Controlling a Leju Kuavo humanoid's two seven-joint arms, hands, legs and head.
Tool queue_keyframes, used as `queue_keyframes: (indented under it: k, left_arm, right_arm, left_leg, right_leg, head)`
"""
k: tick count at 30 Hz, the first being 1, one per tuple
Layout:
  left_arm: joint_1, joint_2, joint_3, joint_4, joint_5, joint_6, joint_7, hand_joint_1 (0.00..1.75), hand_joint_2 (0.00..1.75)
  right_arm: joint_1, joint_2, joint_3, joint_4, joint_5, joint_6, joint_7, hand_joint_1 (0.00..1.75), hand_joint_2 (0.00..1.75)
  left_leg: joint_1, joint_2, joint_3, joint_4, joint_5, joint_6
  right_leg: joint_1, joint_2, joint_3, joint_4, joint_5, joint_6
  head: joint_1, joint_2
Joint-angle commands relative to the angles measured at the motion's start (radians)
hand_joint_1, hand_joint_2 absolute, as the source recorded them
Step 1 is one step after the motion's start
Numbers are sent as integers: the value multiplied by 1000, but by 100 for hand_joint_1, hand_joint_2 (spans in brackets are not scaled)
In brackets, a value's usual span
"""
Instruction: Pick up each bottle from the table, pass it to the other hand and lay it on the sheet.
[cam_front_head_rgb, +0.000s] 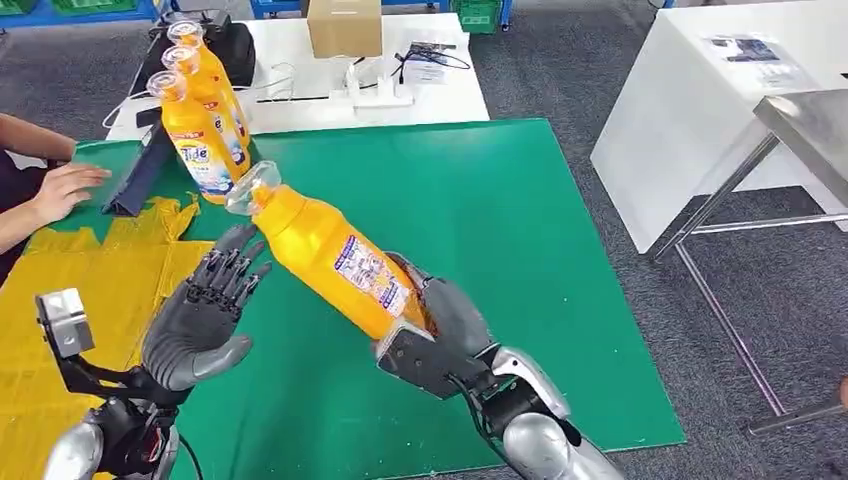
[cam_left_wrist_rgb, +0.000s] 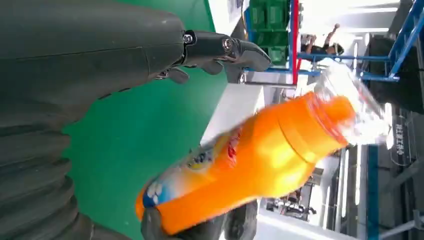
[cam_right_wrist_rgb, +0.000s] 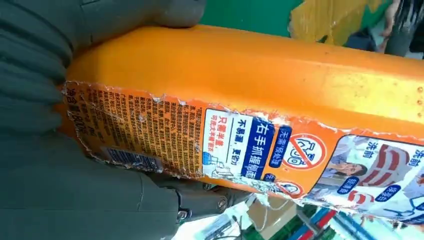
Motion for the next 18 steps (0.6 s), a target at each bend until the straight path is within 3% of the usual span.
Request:
queue_keyframes:
  k: [1, 5, 18]
  left_arm:
    - [-64, -5, -88, 49, 53, -12, 22, 0, 175]
    - [-71, -9, -112, 54, 73, -19, 17, 0, 175]
    - [-113, -9, -138, 75, 93, -17, 26, 0, 175]
  right_arm:
    - [-203, -1, 193, 198, -40, 56, 37, 175, 175]
    - [-287, 8, 287, 275, -27, 72, 53, 175, 175]
    - [-391, 53, 453, 344, -117, 126, 73, 175, 175]
  left_leg:
    - [0, 5, 5, 1, -3, 0]
    - [0, 3, 2, 0, 0, 0]
    - [0, 2, 3, 0, -1, 0]
  right_leg:
    - [1, 3, 4, 1, -1, -3]
    - [0, 2, 1, 0, 0, -1]
    - [1, 0, 3, 0, -1, -2]
  head:
    - [0, 0]
    - [0, 0]
    - [0, 0]
